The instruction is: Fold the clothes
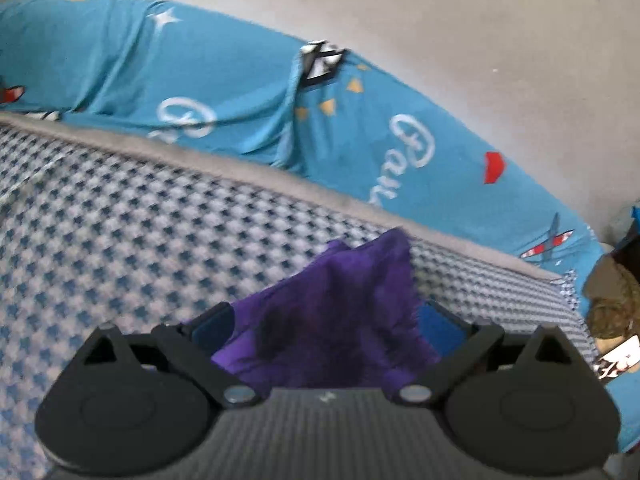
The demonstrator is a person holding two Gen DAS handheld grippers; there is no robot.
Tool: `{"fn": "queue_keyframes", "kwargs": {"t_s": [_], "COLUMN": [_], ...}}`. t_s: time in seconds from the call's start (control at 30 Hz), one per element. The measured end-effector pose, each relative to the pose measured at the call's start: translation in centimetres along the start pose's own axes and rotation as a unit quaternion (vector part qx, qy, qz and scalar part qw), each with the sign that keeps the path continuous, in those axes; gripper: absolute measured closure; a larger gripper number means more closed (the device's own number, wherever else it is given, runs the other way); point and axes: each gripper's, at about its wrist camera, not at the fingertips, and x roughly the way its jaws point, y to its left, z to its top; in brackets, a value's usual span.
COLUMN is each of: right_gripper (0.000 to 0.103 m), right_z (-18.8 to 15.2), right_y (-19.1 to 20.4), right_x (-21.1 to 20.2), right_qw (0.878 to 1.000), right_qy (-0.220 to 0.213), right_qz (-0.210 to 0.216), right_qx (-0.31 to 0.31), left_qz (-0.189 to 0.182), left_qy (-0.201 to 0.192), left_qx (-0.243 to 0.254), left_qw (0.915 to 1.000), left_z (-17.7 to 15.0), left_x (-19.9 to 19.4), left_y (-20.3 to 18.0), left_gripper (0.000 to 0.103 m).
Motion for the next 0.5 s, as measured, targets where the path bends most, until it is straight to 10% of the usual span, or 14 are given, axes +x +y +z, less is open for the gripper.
{"fn": "queue_keyframes", "kwargs": {"t_s": [0.5], "right_gripper": [0.078], "right_z": [0.6], "right_y": [2.1], "right_x": [4.0], "right_qw": [0.999], "right_qy": [0.032], "right_qz": [0.003], "right_qx": [0.038], "left_qz": [0.043], "left_qy": [0.022], "left_qx": [-0.060], "left_qw": [0.9970], "left_z": [-2.2], "left_x": [2.2], "left_y": [6.9], "left_gripper": [0.001]}}
